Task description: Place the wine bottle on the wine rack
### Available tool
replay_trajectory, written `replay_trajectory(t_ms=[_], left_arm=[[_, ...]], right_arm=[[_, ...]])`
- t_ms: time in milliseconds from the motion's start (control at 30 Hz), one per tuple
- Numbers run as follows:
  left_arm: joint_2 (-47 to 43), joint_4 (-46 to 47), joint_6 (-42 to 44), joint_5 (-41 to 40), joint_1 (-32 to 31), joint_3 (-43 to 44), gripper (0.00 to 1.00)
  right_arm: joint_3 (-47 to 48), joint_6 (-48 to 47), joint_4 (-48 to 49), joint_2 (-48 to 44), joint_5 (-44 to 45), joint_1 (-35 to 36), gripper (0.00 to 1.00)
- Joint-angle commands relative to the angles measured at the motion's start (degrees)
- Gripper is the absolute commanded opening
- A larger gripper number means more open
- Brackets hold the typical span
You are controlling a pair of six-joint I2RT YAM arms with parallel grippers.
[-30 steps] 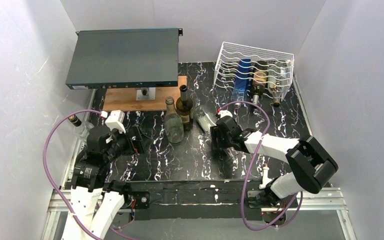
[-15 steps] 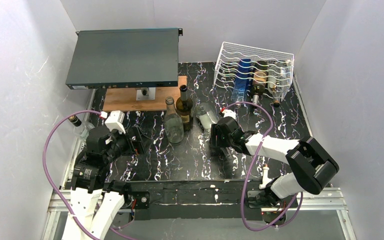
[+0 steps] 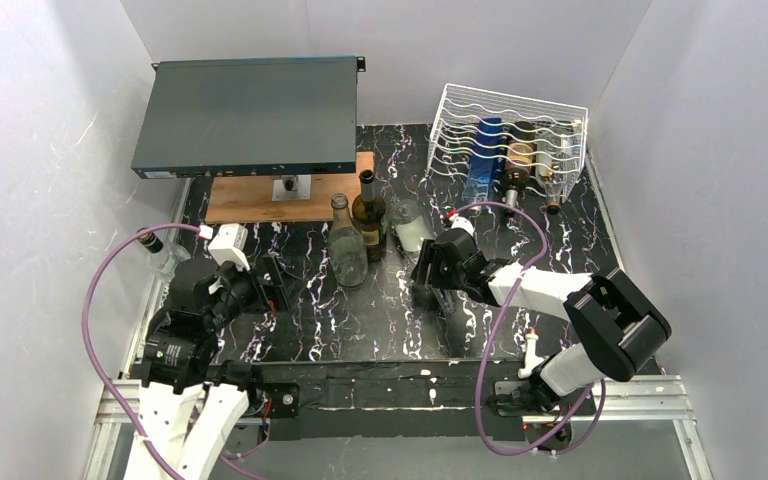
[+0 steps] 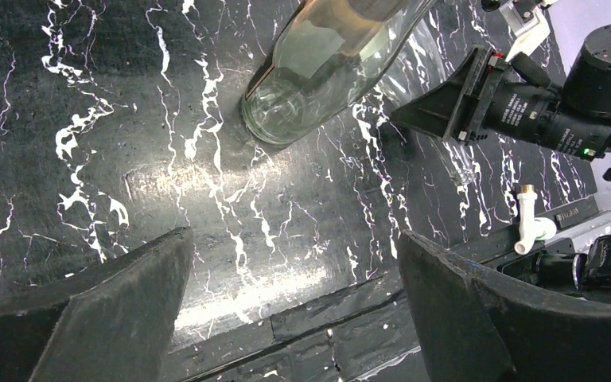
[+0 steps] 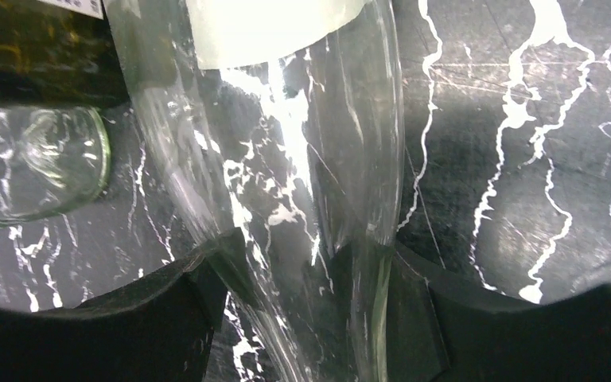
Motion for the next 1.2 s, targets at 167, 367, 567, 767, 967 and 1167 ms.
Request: replay_trajectory(t_ms=[167, 367, 567, 767, 967, 1167], left_arm=[[1.25, 0.76, 0.41, 0.81, -0.25, -0.27, 0.99], [-0.27, 0.75, 0.17, 0.07, -0.31, -0.51, 0.99], [-0.4, 0.75, 0.3, 0.35, -0.51, -0.45, 0.99], [-0.76, 0.76, 0.28, 0.31, -0.51, -0.44, 0.99], [-1.16, 0.58, 0.22, -0.11, -0.59, -0.49, 0.99], [-0.09, 0.67, 0.23, 0.07, -0.6, -0.35, 0.99]], right_arm=[[-2.58, 8.38, 16.61, -5.51, 0.23, -2.93, 0.01], [-2.98, 12.11, 19.82, -6.31, -2.25, -4.55, 0.01], [-1.46, 13.9, 21.54, -5.63, -1.68, -5.76, 0.01], [3.08, 12.81, 19.7, -4.32, -2.78, -8.18, 0.01], [6.04, 11.17, 21.23, -2.09, -7.18, -12.04, 0.01], [7.89, 7.77, 26.35, 1.38, -13.29, -14.65, 0.01]])
